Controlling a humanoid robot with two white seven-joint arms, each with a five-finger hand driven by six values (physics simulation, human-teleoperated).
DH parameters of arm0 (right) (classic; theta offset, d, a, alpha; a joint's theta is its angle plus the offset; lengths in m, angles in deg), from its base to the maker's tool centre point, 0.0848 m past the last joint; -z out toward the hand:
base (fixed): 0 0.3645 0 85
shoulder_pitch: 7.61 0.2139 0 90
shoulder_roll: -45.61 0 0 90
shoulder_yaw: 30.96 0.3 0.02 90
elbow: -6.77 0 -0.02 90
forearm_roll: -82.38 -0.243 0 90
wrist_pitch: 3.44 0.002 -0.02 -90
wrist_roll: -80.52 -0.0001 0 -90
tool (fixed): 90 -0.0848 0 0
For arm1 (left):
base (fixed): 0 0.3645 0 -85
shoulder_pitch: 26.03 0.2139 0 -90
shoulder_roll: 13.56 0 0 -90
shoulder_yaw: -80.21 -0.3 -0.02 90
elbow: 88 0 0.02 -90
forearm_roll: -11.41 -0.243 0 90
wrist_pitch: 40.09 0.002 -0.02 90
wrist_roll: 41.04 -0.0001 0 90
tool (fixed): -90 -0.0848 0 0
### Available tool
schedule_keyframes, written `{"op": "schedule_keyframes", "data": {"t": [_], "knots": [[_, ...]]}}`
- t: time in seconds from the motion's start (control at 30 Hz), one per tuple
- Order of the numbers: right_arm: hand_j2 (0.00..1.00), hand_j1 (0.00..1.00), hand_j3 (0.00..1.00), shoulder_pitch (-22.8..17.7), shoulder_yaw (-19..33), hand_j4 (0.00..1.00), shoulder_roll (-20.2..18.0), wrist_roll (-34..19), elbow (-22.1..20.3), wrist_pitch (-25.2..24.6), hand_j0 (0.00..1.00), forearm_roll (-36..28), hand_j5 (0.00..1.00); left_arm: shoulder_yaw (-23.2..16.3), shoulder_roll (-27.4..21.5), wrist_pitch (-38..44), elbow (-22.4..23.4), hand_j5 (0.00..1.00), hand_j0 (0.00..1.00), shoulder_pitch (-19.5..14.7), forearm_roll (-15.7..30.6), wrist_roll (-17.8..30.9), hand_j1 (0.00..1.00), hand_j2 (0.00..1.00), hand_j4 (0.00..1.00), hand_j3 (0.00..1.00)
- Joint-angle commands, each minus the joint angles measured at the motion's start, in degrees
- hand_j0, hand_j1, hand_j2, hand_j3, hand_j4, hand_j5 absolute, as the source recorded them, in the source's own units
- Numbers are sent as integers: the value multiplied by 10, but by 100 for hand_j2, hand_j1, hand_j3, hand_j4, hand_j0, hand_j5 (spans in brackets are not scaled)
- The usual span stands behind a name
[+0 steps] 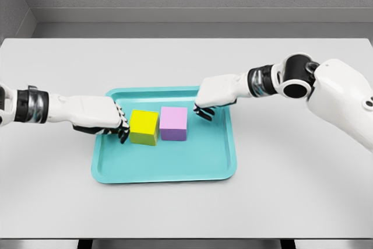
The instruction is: Push two cubes
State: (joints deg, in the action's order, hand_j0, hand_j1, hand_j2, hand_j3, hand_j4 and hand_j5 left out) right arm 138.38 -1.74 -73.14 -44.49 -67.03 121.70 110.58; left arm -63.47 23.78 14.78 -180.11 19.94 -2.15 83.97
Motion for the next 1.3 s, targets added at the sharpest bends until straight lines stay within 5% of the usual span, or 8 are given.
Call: {"op": "schedule_keyframes", "data": {"t": [0.0, 0.23, 0.5, 0.53, 0.57, 0.6, 0.8, 1.27], "knots": [[23, 23, 23, 0, 7, 23, 0, 0, 4, -1, 23, -2, 23, -3, 0, 1, -5, 44, 44, -1, 6, 0, 44, 44, 44, 44], [24, 24, 24, -3, 32, 24, -2, 0, 3, -1, 24, -11, 24, -2, 5, 1, 4, 44, 44, 6, 0, 0, 44, 44, 44, 44], [42, 42, 42, -7, 104, 42, -51, 0, 2, -1, 42, -49, 42, -2, 13, 1, 26, 43, 43, 6, -4, 0, 43, 43, 43, 43], [47, 47, 47, -11, 122, 47, -60, 0, 2, -1, 47, -67, 47, -2, 19, 1, 26, 43, 43, 6, -5, 0, 43, 43, 43, 43], [62, 62, 62, -15, 140, 62, -72, 0, 2, -1, 62, -107, 62, -2, 22, 1, 26, 43, 43, 7, -9, 0, 43, 43, 43, 43], [100, 100, 100, -21, 157, 100, -82, 0, 3, -1, 100, -120, 100, -2, 24, 1, 27, 43, 43, 7, -10, 0, 43, 43, 43, 43], [100, 100, 100, -62, 190, 100, -115, 0, 4, -1, 100, -138, 100, -2, 25, 1, 27, 43, 43, 5, -10, 0, 43, 43, 43, 43], [100, 100, 100, -63, 212, 100, -179, 0, 18, -1, 100, -162, 100, 5, 30, 1, 38, 43, 43, 0, -3, 0, 43, 43, 43, 43]]}}
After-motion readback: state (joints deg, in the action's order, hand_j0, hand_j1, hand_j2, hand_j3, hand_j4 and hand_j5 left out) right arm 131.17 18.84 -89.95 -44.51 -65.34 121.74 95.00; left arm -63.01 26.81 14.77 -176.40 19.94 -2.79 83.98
